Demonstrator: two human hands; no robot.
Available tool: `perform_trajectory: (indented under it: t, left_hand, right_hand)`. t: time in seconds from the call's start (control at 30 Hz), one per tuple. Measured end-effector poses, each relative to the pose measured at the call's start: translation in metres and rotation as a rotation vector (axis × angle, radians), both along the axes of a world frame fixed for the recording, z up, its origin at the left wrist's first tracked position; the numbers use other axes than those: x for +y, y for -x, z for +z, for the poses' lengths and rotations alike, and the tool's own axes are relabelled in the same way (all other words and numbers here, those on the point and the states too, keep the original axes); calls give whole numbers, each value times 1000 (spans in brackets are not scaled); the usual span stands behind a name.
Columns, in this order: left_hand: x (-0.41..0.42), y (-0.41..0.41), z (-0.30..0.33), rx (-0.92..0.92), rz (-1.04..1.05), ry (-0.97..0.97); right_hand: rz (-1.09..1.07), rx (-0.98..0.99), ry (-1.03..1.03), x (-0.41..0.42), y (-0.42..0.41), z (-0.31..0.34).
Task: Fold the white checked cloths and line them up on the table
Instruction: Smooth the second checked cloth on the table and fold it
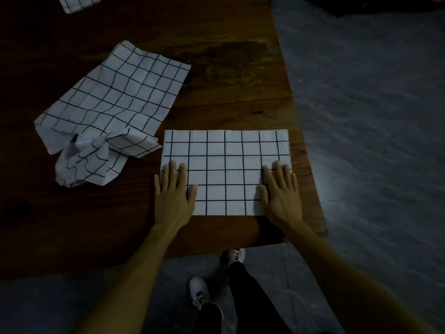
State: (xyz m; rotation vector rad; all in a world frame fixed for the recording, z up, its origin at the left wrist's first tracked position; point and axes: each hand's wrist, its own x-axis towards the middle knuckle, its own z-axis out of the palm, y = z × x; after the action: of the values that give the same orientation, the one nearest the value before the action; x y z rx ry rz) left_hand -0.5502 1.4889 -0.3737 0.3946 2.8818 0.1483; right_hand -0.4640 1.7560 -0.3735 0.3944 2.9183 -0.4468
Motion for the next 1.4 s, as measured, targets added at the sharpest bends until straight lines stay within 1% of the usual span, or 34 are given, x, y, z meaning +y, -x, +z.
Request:
perform_trajectory:
  t: [0.03, 0.1, 0.17, 0.2, 0.27, 0.3, 0.37, 0.47, 0.53, 0.63, 0.7, 0.77, 0.83, 0.93, 1.0, 1.13, 1.33, 1.4]
  left_hand:
    - [4, -1, 3, 26, 15, -4]
    - [21, -4, 11, 75, 8, -56]
    - [46, -5, 13, 69, -73, -137]
    - [57, -6, 9, 30, -125, -150]
    - [61, -7, -3, -43, -153, -95]
    - [54, -6, -8, -36, -148, -60]
    - [31, -3, -10, 9, -129, -43]
    - [3, 2, -7, 21, -52, -63]
    - [-2, 6, -6, 17, -7, -68]
    - [1, 4, -1, 8, 22, -77]
    - [7, -1, 5, 40, -14, -107]
    - [16, -9, 11, 60, -109, -189]
    - [25, -20, 16, 63, -216, -253]
    - [29, -35, 21, 77, -333, -286]
    - [25, -41, 23, 91, -337, -303]
    - [11, -47, 19, 98, -331, -295]
    - [13, -50, 18, 144, -358, -322]
    - [15, -49, 17, 178, -392, -324]
  right_hand:
    - [-6, 19, -10, -4, 3, 3]
    - [57, 94, -8, -24, 15, 10]
    - [168, 168, 61, -57, 33, 10]
    - [223, 151, 120, -74, 41, 8]
    - [270, 59, 170, -96, 47, 1]
    - [269, 33, 152, -95, 46, -4]
    - [243, 67, 111, -74, 38, -9]
    - [102, 132, 74, -25, 17, -12]
    - [66, 108, 60, -4, 9, -12]
    - [54, 99, 50, 0, 7, -11]
    - [40, 125, 75, -5, 6, -7]
    - [45, 160, 136, -14, 4, 2]
    - [120, 168, 168, -28, -1, 10]
    - [222, 154, 186, -47, -11, 16]
    - [233, 161, 202, -53, -21, 17]
    - [241, 197, 163, -61, -37, 18]
    - [166, 291, 94, -72, -41, 14]
    - [155, 294, 86, -73, -39, 13]
